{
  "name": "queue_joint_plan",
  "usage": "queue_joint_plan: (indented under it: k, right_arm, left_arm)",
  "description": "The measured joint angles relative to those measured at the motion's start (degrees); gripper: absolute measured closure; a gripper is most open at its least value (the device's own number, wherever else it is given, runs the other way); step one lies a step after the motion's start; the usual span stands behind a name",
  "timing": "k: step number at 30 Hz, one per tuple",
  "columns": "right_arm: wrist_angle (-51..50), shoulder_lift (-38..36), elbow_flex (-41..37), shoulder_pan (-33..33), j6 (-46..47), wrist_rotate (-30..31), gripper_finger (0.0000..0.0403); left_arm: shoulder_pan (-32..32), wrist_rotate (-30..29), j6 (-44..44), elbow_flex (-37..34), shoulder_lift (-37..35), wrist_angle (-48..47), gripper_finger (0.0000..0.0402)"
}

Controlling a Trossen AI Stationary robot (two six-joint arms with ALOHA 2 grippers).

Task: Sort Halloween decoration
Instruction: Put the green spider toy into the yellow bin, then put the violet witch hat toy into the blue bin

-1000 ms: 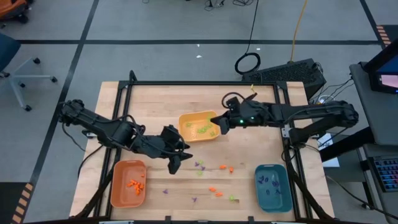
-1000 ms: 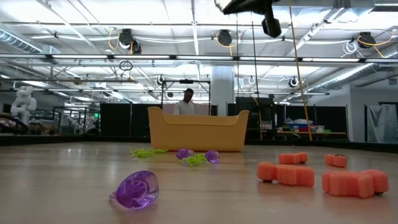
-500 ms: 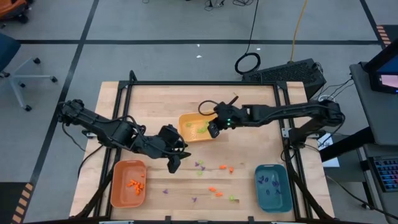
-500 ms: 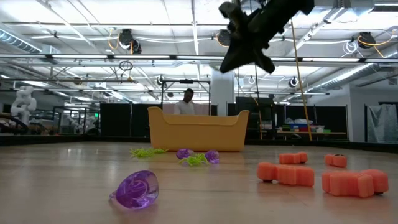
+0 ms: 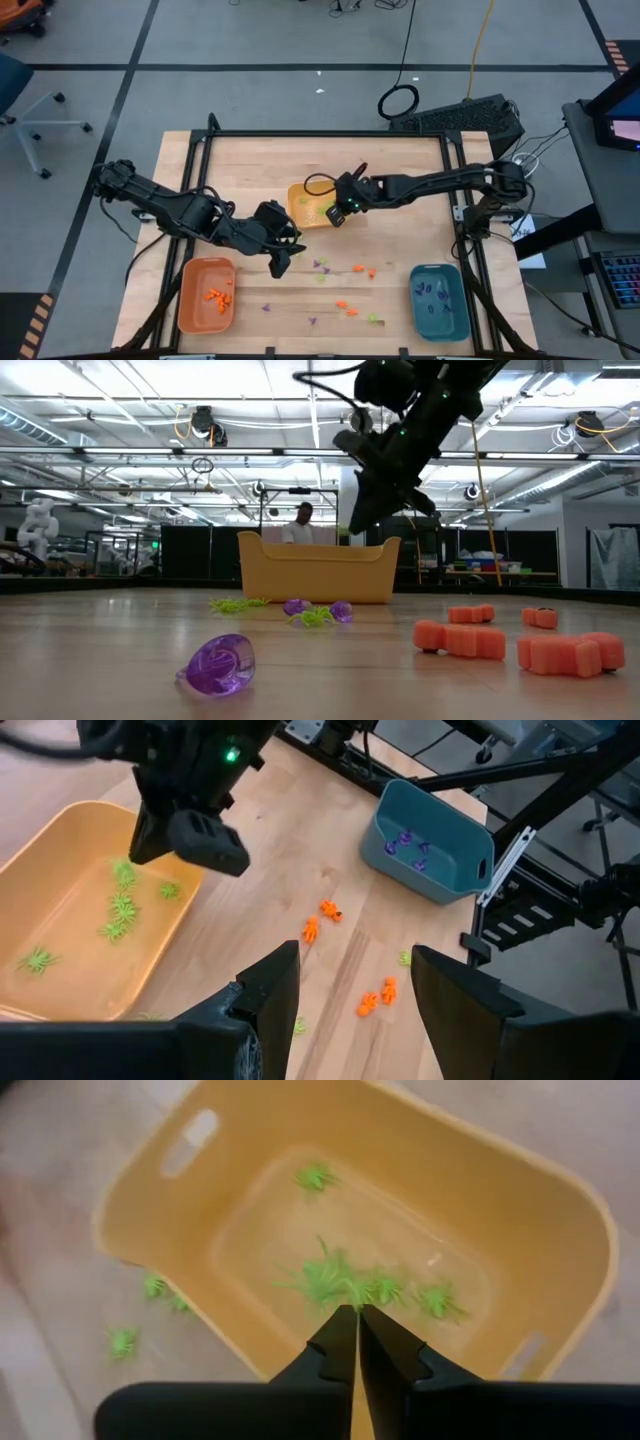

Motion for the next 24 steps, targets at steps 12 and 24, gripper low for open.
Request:
queue_joint_plan:
  k: [12, 24]
  right_arm:
    - [-1.1, -3.4, 0.0, -0.3, 1.7, -1.6, 0.0269]
    - [-1.4, -16.7, 0.0, 2.8, -0.1, -1.6, 0.0209]
  left_arm:
    - [-0.1, 0.0, 0.0, 0.0, 0.0, -0.1, 0.0210]
    - [-3.2, 0.0, -0.1, 0.0, 0.8, -2.0, 0.0210]
